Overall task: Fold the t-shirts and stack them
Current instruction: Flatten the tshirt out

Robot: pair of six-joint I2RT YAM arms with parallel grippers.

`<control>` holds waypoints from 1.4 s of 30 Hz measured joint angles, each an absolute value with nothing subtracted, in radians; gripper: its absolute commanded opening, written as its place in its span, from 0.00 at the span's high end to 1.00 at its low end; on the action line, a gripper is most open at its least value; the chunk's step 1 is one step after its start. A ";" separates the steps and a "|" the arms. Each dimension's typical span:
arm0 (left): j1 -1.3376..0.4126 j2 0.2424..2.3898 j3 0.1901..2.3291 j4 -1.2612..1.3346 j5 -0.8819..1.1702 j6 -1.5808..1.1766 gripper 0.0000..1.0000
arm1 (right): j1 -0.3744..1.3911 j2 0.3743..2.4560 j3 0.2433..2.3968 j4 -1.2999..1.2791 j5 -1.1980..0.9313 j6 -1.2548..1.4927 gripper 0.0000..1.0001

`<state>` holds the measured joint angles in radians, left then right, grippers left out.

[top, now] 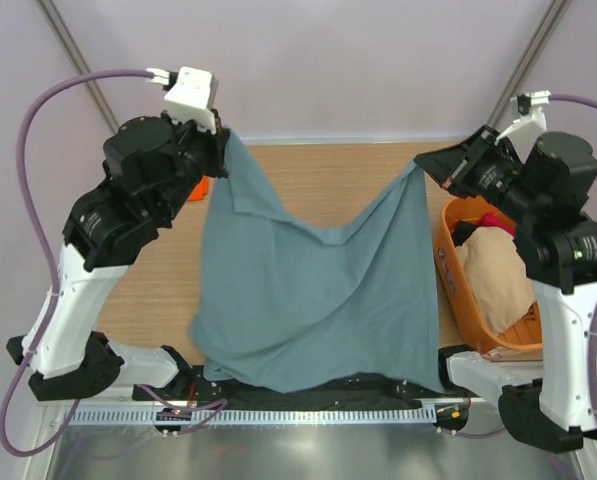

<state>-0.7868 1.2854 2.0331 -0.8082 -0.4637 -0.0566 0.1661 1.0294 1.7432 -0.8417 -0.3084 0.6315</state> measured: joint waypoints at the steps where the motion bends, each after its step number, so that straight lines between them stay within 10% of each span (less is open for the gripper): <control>1: -0.791 1.312 2.051 -0.809 -0.464 -0.041 1.00 | 0.166 1.058 1.758 -0.842 -0.307 0.618 0.99; 28: -0.850 1.039 2.522 -0.701 -0.239 -0.084 1.00 | 0.163 0.781 2.200 -0.956 -0.264 0.612 0.99; 42: -0.641 1.484 2.245 -0.490 -0.458 0.135 1.00 | 0.164 1.120 1.557 -0.472 -0.181 0.518 0.99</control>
